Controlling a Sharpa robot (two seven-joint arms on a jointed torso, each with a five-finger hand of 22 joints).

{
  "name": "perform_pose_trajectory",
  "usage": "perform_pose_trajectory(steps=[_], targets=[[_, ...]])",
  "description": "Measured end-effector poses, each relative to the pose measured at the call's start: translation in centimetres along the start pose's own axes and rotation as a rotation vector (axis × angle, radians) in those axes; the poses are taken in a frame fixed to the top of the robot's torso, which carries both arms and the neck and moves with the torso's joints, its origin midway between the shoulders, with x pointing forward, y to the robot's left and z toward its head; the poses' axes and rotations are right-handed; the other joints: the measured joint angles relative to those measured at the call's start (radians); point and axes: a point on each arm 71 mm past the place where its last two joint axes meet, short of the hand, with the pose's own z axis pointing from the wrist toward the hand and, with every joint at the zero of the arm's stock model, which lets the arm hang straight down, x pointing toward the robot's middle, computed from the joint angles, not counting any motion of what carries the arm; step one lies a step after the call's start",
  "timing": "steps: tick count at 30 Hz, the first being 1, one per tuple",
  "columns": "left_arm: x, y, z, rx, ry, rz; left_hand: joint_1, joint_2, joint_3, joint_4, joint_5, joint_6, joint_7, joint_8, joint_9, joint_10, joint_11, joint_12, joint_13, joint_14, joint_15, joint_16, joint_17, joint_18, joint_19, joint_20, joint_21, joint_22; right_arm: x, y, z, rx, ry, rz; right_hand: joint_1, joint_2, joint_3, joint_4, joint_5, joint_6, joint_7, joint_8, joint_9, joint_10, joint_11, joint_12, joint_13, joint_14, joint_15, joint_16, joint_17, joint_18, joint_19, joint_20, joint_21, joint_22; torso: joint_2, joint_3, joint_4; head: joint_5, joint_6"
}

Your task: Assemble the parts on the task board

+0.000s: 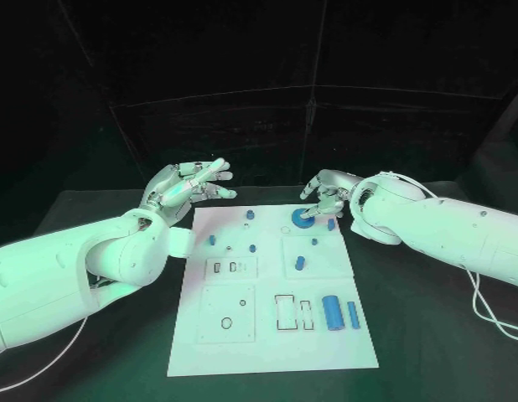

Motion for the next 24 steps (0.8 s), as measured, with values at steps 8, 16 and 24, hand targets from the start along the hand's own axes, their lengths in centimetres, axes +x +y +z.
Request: perform_pose_trajectory(steps=[8,16,24], targets=[[0.0,0.1,0.1,-0.002,0.002,-0.001,0.0,0.0,0.0,0.0,0.0,0.0,0.0,0.0,0.0,0.0,0.0,0.0,0.0,0.0,0.0,0.0,0.0,0.0,0.0,0.0,0.0,0.0,0.9,0.0,0.4,0.013,0.053,-0.019,0.008,0.008,0.0,0.0,0.004,0.0,0.0,0.007,0.0,0.009,-0.001,0.011,0.0,0.0,0.0,0.009,0.0,-0.015,0.023,0.001,0.038,0.059,0.001,0.0005,0.0005,-0.001,-0.006],[0.0,0.1,0.1,-0.003,0.002,-0.001,0.0,0.0,0.0,0.0,0.0,0.0,0.0,0.0,0.0,0.0,0.0,0.0,0.0,0.0,0.0,0.0,0.0,0.0,0.0,0.0,0.0,0.0,1.3,-0.3,0.6,0.034,0.088,-0.046,0.015,0.015,0.0,0.0,0.004,0.0,0.0,0.017,0.0,0.009,-0.001,0.011,0.0,0.0,0.0,0.012,0.0,-0.015,0.023,0.001,0.043,0.065,0.002,0.0012,0.0004,0.001,-0.008],[0.0,0.2,0.1,-0.005,0.002,-0.001,0.0,0.0,0.003,-0.003,0.0,0.0,0.0,0.0,0.0,0.004,0.004,0.0,0.0,0.0,0.0,0.0,0.003,0.0,0.0,0.0,0.0,-0.001,1.3,-0.3,0.6,0.049,0.096,-0.064,0.036,0.029,0.008,-0.008,-0.011,0.0,0.0,0.031,0.001,0.008,-0.001,0.015,0.0,0.0,0.0,0.017,0.0,-0.015,0.027,-0.002,0.05,0.068,0.002,0.0013,0.0001,0.0,-0.012]])
